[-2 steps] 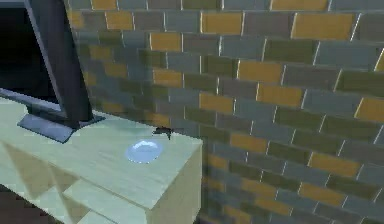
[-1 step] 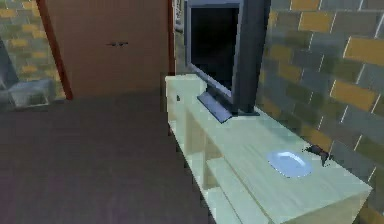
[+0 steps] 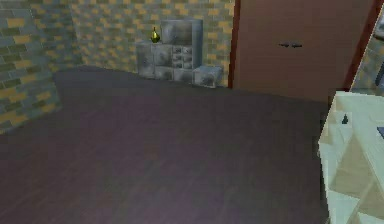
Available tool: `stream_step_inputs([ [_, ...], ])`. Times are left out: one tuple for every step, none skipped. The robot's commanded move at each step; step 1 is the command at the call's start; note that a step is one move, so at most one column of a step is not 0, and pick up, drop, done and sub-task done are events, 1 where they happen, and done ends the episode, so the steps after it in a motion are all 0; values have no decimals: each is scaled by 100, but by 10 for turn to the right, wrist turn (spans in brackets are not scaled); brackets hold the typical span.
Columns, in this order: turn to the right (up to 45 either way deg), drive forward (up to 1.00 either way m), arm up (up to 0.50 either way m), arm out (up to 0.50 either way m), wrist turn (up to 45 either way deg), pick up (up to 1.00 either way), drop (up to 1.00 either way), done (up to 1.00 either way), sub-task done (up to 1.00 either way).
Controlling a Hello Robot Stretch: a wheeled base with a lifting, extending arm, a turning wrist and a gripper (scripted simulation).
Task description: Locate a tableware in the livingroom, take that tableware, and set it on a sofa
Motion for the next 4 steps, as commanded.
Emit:
stream_step_inputs([
  [-150,0,0,0,0,0,0,0,0],
  [450,0,0,0,0,0,0,0,0],
  [450,0,0,0,0,0,0,0,0],
  [270,0,0,0,0,0,0,0,0],
])
